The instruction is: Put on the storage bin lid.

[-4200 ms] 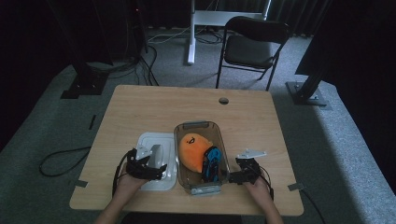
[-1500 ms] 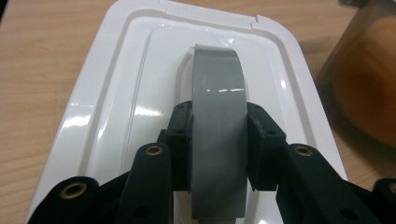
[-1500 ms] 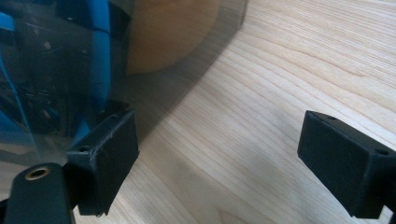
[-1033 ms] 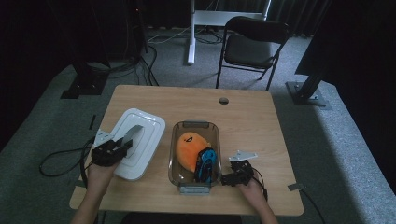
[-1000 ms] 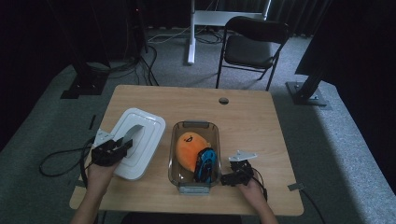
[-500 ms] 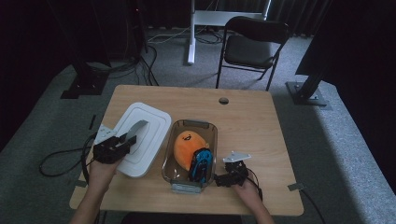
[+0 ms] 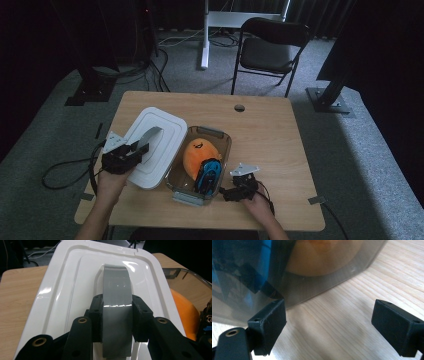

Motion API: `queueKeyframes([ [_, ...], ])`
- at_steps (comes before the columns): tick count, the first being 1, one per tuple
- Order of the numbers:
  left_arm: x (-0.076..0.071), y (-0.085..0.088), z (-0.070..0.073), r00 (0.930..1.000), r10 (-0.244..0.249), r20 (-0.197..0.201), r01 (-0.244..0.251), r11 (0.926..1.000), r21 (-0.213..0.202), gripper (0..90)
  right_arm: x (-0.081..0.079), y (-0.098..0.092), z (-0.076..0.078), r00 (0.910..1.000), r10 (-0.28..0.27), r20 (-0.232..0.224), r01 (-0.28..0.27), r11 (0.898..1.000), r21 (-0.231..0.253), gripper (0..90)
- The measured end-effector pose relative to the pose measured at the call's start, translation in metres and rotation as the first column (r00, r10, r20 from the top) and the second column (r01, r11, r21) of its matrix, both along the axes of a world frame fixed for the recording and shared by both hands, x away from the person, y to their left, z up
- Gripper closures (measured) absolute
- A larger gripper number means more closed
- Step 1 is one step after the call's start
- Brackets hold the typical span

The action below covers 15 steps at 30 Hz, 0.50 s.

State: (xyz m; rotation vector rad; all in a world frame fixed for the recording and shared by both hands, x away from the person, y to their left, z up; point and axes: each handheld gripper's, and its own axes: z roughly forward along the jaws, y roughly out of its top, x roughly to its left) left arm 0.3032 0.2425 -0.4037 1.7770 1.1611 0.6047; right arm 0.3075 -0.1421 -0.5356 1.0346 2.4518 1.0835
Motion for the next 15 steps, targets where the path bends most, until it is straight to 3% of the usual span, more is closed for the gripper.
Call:
queueKeyframes([
  [7,0.0,0.006,0.01,0.9998,0.004,0.018,-0.004,0.9999,-0.015,67.6,0.001,0.013,0.001,0.9996,0.029,0.004,-0.029,0.999,-0.017,11.8],
  [15,0.003,-0.005,0.011,0.999,-0.046,0.003,0.046,0.9982,-0.038,67.6,0.003,0.028,0.001,0.9983,0.058,0.008,-0.057,0.998,-0.024,11.8],
])
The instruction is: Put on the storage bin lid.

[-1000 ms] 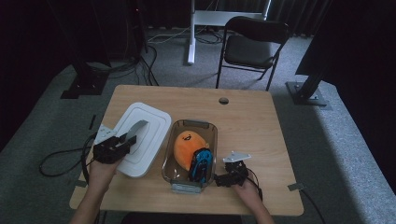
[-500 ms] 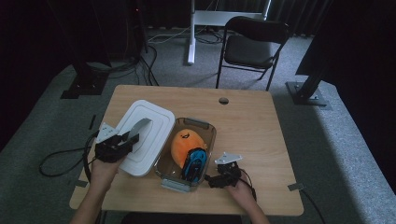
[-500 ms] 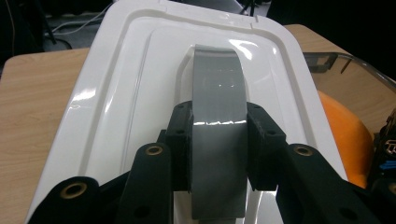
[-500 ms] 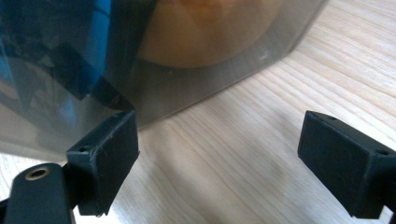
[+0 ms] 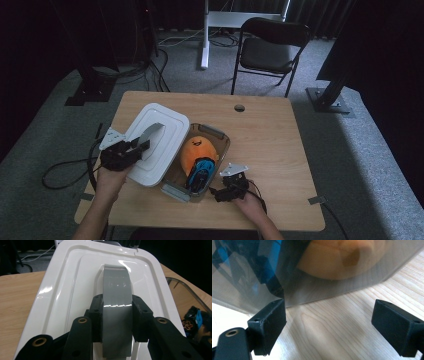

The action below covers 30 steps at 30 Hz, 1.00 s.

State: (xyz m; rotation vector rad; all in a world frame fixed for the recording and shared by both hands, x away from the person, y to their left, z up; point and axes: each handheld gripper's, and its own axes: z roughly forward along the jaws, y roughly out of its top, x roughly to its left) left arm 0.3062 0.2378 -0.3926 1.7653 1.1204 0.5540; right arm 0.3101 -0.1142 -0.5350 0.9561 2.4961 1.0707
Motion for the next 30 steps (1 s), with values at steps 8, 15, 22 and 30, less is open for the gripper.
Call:
queueKeyframes([
  [8,0.003,-0.017,0.0,0.999,-0.044,-0.006,0.044,0.9989,0.017,67.5,0.0,0.01,-0.001,0.9999,0.014,0.001,-0.014,1.0,-0.005,11.4],
  [15,0.009,-0.031,-0.001,0.9955,-0.092,-0.022,0.092,0.9954,0.023,67.5,0.001,0.022,-0.002,0.9997,0.021,0.007,-0.021,1.0,-0.001,11.2],
  [22,0.017,-0.047,-0.001,0.9877,-0.153,-0.034,0.153,0.9882,0.005,67.5,-0.002,0.024,-0.009,0.9993,0.036,-0.003,-0.036,0.999,-0.02,11.1],
  [30,0.022,-0.072,-0.006,0.9809,-0.185,-0.061,0.185,0.9826,0.003,67.5,-0.004,0.006,-0.006,0.9999,0.012,0.012,-0.012,1.0,-0.011,11.2],
])
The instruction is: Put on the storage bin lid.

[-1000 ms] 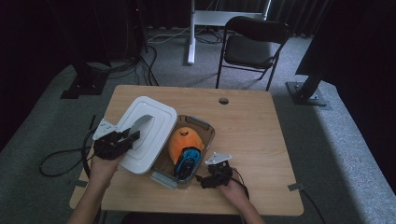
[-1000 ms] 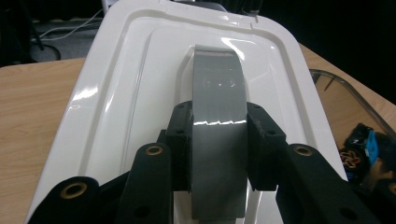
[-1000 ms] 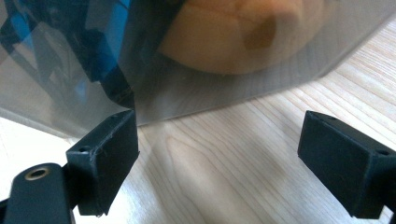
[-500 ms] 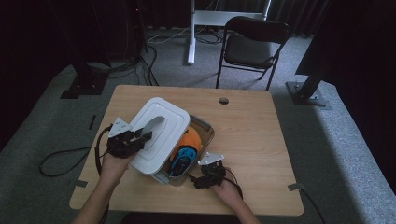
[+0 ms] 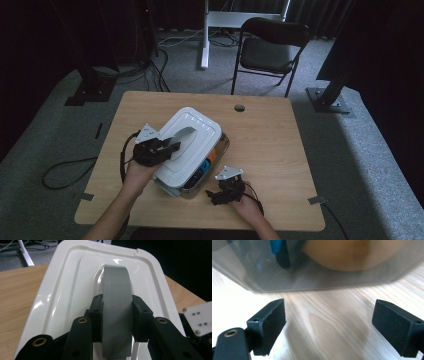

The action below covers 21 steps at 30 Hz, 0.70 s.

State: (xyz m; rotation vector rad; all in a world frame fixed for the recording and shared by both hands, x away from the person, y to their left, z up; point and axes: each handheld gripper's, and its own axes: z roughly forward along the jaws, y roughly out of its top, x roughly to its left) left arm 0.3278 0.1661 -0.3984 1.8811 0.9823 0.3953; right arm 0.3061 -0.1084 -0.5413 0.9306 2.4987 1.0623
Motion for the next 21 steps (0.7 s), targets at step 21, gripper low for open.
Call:
queueKeyframes([
  [21,0.003,-0.029,-0.009,0.9987,-0.015,-0.05,0.015,0.9999,0.004,67.5,0.005,-0.014,0.005,0.9988,-0.047,0.011,0.046,0.999,0.02,11.2],
])
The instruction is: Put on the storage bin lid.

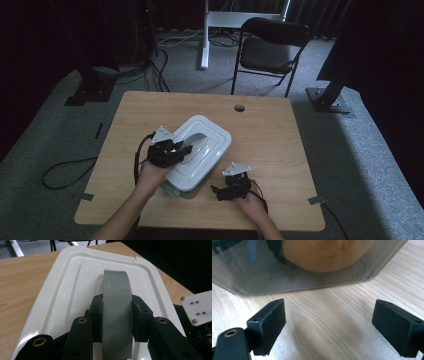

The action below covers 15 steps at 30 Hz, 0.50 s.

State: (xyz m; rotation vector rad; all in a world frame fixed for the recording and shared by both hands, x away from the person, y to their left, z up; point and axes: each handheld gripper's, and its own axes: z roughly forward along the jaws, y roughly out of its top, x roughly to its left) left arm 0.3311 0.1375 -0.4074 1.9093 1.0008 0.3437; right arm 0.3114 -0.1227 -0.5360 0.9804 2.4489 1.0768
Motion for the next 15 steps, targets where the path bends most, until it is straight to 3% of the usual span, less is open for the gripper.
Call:
queueKeyframes([
  [4,-0.0022,-0.0023,-0.0023,0.9999,-0.006,-0.009,0.006,1.0,-0.003,67.4,0.0001,-0.0012,0.0001,1.0,-0.001,-0.001,0.001,1.0,0.002,11.2],
  [9,-0.0081,-0.0045,-0.0041,0.9997,0.012,0.023,-0.012,0.9998,0.013,67.4,0.0003,-0.0024,0.0005,1.0,-0.005,0.0,0.005,1.0,0.001,11.2],
  [15,-0.0041,0.0008,-0.0078,0.9999,0.012,-0.01,-0.012,0.9999,-0.009,67.2,0.0008,-0.0026,-0.0001,1.0,-0.003,-0.008,0.003,1.0,0.003,11.2],
])
